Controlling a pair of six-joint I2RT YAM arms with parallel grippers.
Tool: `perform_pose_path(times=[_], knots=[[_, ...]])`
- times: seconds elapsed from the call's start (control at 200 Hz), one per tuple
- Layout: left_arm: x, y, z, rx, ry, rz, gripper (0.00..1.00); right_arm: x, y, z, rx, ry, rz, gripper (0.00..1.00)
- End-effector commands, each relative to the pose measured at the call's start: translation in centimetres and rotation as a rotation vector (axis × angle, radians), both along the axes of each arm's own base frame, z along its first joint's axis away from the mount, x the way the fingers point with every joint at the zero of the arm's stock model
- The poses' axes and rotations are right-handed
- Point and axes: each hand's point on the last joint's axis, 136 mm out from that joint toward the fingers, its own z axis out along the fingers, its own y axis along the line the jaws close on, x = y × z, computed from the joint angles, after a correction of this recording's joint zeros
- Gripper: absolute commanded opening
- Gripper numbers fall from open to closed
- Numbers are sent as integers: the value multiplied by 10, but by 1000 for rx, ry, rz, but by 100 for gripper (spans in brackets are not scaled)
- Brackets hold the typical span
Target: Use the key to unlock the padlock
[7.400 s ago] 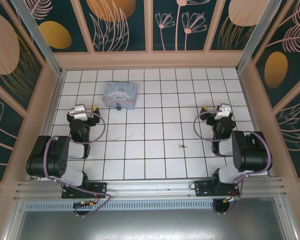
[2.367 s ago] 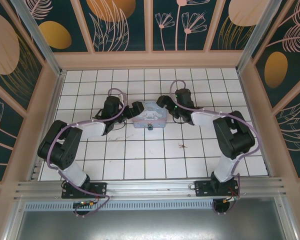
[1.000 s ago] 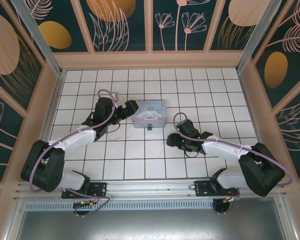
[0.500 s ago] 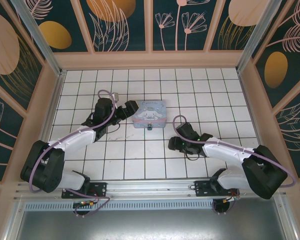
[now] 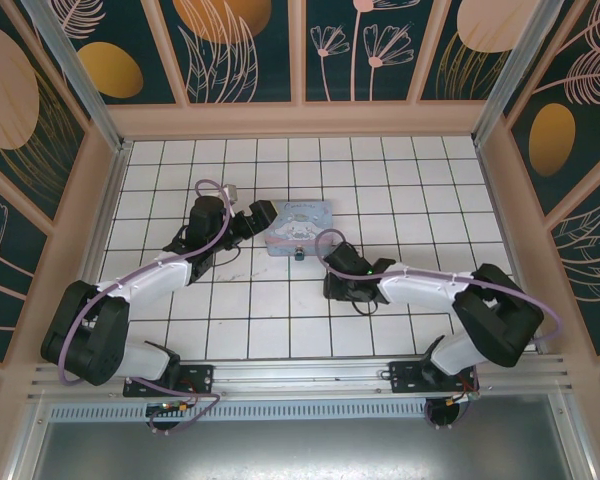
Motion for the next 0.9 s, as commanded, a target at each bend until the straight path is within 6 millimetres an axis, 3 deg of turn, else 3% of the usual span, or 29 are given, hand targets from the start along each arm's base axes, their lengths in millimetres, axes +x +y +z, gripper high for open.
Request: perform_pose_path(times=[0.0,0.16,0.315,0.58,0.896], knots=[[-3,-5,-1,-20,0,-18,98,2,18,1,2,1,29,48],[-4,-4,-2,-18,3,-17,99,13,25,25,-9,-66,3,52],[-3,-5,-1,-20,-3,-15,98,16,9,40,-16,-90,-122,57],[4,2,-3,-7,0,42,98,0,-15,22,-13,-13,-345,59],[7,1,-4,-21,-7,48,98,-2,-4,9,-42,33,-408,54]])
